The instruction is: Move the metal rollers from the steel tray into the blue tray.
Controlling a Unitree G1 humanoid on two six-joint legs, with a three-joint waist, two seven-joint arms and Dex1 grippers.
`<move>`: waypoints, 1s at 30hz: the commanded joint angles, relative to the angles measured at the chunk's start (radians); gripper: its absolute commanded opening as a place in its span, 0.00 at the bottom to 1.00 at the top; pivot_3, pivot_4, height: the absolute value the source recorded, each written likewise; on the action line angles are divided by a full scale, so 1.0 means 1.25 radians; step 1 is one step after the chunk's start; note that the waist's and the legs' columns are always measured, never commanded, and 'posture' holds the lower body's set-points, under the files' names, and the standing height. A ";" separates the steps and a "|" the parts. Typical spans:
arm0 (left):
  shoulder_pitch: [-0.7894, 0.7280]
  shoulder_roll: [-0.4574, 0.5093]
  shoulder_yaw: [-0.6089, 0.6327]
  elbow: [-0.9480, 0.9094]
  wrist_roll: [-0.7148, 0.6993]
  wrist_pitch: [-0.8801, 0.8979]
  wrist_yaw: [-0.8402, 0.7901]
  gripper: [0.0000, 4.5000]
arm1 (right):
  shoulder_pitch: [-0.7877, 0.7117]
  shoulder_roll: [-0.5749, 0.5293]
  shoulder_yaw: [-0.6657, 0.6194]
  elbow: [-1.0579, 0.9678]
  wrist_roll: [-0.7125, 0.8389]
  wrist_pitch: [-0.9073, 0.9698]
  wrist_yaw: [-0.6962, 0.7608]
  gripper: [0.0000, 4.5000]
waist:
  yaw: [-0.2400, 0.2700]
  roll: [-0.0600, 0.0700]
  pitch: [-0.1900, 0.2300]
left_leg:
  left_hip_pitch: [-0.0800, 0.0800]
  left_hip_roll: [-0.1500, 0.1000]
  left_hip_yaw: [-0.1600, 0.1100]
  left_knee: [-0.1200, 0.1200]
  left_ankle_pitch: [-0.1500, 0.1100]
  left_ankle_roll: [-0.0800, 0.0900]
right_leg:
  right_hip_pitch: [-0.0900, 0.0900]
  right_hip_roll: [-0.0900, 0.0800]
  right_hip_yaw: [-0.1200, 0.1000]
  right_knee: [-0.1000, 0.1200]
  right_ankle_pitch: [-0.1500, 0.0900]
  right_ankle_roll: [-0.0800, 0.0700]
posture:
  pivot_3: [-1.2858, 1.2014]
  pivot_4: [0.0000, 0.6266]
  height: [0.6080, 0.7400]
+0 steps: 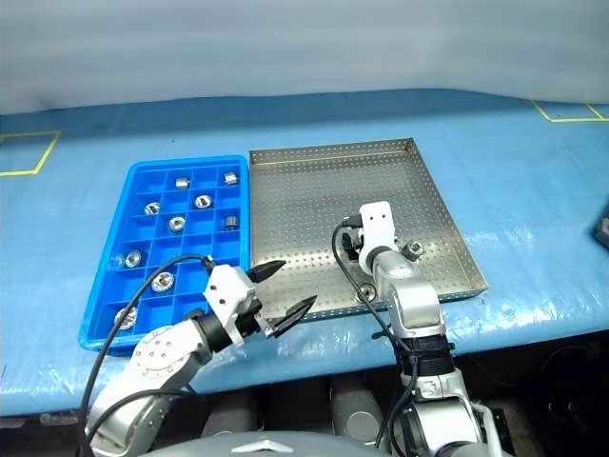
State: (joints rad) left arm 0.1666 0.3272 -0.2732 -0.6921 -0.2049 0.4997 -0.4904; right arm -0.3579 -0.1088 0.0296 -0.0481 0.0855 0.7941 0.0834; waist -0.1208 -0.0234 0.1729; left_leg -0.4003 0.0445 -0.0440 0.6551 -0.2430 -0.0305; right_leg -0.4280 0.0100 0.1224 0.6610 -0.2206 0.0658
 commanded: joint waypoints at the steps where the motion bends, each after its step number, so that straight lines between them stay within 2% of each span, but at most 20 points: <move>1: 0.005 0.002 -0.004 -0.044 -0.012 -0.008 0.008 1.00 | -0.007 0.003 -0.006 -0.025 0.002 -0.011 0.000 0.50 | 0.001 0.000 0.000 | 0.000 0.000 0.000 0.000 0.000 0.000 | 0.000 0.000 0.000 0.000 0.000 0.000 | 0.51 0.24 1.00; 3: 0.008 0.000 -0.002 -0.043 -0.008 -0.013 0.018 1.00 | -0.012 0.001 0.002 -0.042 -0.001 -0.007 0.005 0.38 | 0.001 0.000 0.000 | 0.000 0.000 0.000 0.000 0.000 0.000 | 0.000 0.000 0.000 0.000 0.000 0.000 | 0.51 0.24 1.00; 10: 0.013 -0.033 0.041 -0.028 0.017 -0.037 0.097 1.00 | -0.094 0.012 0.072 -0.111 0.022 0.006 0.077 0.38 | 0.002 0.002 0.001 | 0.000 0.000 0.000 0.000 0.000 0.000 | -0.001 0.000 0.000 0.000 0.000 0.000 | 0.53 0.24 1.00; 15: 0.032 -0.084 0.107 -0.034 0.059 -0.042 0.211 1.00 | -0.177 0.049 0.148 -0.066 0.023 -0.038 0.135 0.38 | 0.020 0.002 0.001 | 0.001 0.000 -0.001 -0.001 0.000 0.000 | 0.000 0.001 -0.001 0.001 0.000 0.000 | 0.57 0.24 1.00; 20: 0.075 -0.136 0.172 -0.064 0.094 -0.025 0.310 1.00 | -0.237 0.099 0.194 0.018 0.017 -0.090 0.173 0.38 | 0.060 0.002 0.001 | 0.000 0.000 -0.002 -0.004 0.000 0.000 | -0.001 0.000 -0.002 -0.001 0.001 0.002 | 0.61 0.24 1.00; 30: 0.200 -0.177 0.204 -0.136 0.121 -0.039 0.379 1.00 | -0.293 0.178 0.237 0.196 0.007 -0.189 0.227 0.38 | 0.135 0.002 0.001 | 0.000 0.000 -0.002 -0.006 0.000 0.000 | -0.002 0.000 -0.004 -0.001 -0.002 -0.003 | 0.67 0.24 1.00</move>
State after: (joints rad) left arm 0.4128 0.1139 -0.0200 -0.8078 -0.0661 0.4723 -0.0277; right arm -0.6920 0.0985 0.3248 0.1979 0.0967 0.5991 0.3532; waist 0.0474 -0.0213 0.1742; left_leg -0.4000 0.0452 -0.0472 0.6473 -0.2429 -0.0307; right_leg -0.4301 0.0102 0.1171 0.6596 -0.2241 0.0603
